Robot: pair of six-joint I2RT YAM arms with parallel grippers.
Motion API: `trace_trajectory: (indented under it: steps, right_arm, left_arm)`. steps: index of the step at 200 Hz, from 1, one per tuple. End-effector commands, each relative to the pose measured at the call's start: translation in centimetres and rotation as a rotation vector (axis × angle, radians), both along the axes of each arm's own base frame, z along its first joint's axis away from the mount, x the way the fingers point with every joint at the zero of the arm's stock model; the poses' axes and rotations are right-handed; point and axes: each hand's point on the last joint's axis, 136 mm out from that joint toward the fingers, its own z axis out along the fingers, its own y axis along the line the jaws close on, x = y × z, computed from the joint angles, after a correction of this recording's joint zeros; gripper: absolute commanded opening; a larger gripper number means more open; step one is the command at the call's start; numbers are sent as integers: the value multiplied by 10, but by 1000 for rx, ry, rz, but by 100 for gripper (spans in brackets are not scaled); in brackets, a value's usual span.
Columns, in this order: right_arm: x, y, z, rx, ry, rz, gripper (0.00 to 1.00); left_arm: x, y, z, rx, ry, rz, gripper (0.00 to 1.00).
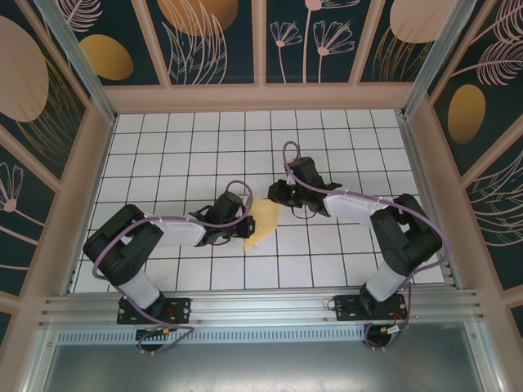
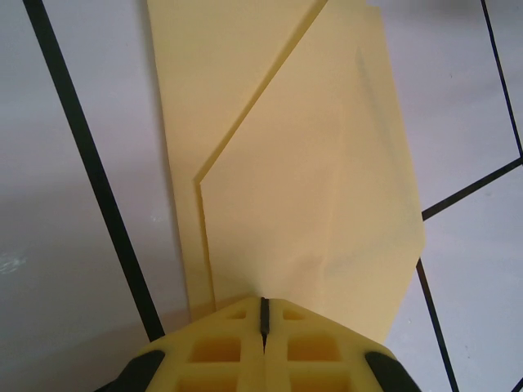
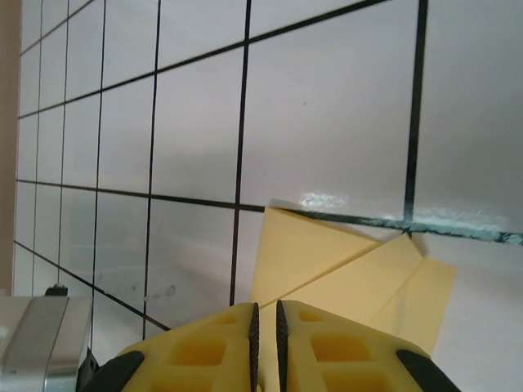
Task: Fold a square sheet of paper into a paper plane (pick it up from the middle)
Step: Fourth fold the wing at the center of the table.
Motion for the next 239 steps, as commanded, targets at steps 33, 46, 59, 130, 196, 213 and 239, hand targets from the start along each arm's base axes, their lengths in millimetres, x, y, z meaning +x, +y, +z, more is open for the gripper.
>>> trace_trajectory:
  steps: [33,46,59,130,196,213,239]
  right_arm:
    - [-7,-8,-4,-29,-101,-59,17]
    - [-8,-6,0,-19,-113,-47,17]
    - [-9,-4,-1,-26,-102,-35,17]
    - [-16,5,-10,-80,-49,-2,17]
    - [-11,22,-29,-60,29,14,18]
    - [-9,23,-33,-63,39,6,18]
    - [-10,26,-38,-48,60,9,19]
  left_arm:
    - [-30,31,-46,121,145,39,3]
    - [-32,31,-47,117,151,34,3]
    - [-33,31,-47,116,154,31,3]
    - [-34,31,-48,105,151,36,4]
    - [-32,31,-47,124,134,10,4]
    - [-37,33,-56,136,160,4,4]
    - [-39,35,-55,136,156,7,4]
